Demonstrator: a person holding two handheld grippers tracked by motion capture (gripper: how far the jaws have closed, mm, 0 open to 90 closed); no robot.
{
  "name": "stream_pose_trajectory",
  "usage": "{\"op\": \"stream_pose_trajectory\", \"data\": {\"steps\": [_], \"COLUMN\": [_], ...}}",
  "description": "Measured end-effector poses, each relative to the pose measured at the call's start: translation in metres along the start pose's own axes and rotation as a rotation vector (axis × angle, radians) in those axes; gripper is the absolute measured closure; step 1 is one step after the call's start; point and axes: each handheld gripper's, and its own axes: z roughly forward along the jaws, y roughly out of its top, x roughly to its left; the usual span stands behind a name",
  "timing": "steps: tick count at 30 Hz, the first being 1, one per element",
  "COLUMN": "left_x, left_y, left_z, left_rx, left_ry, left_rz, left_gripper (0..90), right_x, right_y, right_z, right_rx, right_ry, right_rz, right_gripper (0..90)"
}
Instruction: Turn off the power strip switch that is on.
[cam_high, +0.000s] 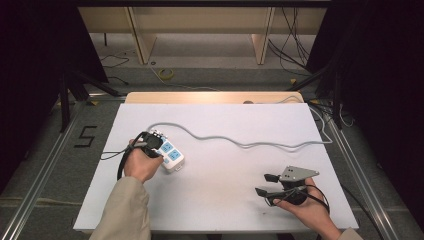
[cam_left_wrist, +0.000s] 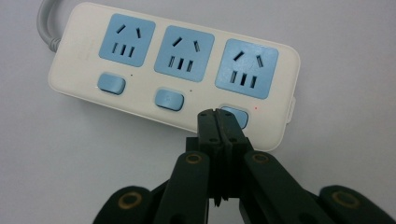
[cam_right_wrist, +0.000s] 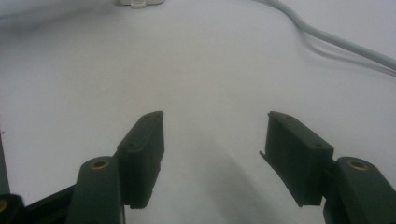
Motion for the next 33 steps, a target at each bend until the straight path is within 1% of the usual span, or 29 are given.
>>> {"op": "stream_pose_trajectory", "data": {"steps": [33], "left_x": [-0.0033], "left_y": [0.0071], "left_z": [0.0092], "left_rx": [0.020], "left_ry": [-0.006], "left_rz": [0.006], "left_gripper": [89.8], "right_x": [-0.0001], "right_y": [-0.0001], "right_z": [0.0004], "right_rx": [0.002], "right_ry": [0.001], "right_rz": [-0.004], "right_gripper": [38.4]}}
